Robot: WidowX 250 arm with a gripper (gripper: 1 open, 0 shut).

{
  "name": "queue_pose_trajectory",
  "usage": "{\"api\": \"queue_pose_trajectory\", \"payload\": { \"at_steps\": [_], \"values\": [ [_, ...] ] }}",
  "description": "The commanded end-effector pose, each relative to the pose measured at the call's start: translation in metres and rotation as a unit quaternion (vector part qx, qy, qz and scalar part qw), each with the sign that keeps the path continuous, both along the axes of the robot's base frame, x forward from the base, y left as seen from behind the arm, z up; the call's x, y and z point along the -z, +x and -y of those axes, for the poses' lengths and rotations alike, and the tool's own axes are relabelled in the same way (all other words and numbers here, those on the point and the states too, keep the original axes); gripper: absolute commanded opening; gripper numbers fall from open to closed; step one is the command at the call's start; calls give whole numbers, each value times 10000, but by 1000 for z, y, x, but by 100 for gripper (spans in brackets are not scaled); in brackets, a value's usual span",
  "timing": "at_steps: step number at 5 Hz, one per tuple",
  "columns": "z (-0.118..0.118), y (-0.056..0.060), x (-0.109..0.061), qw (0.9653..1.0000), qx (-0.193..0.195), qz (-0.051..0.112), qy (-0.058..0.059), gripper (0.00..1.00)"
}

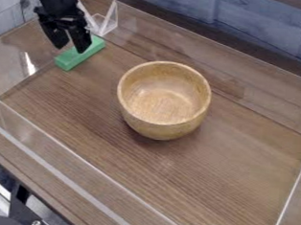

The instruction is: Move green stick from inside the wooden bowl to the table next to it

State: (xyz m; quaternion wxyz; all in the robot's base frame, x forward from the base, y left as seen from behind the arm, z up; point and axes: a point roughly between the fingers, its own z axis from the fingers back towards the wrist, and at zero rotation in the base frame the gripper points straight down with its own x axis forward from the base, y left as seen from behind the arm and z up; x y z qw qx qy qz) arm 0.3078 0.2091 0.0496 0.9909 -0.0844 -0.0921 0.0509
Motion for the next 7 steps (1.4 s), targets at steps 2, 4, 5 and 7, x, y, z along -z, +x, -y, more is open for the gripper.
{"api": "queue_pose_trajectory", "payload": {
  "at_steps": [2,4,5,7],
  "values": [
    [-5,7,-35,9994,-57,293,193,100],
    [-8,-3,-62,9990,269,328,156,100],
    [-6,-7,-64,9992,0,402,90,100],
    [-4,-5,-74,9984,-238,509,25,100]
  ]
}}
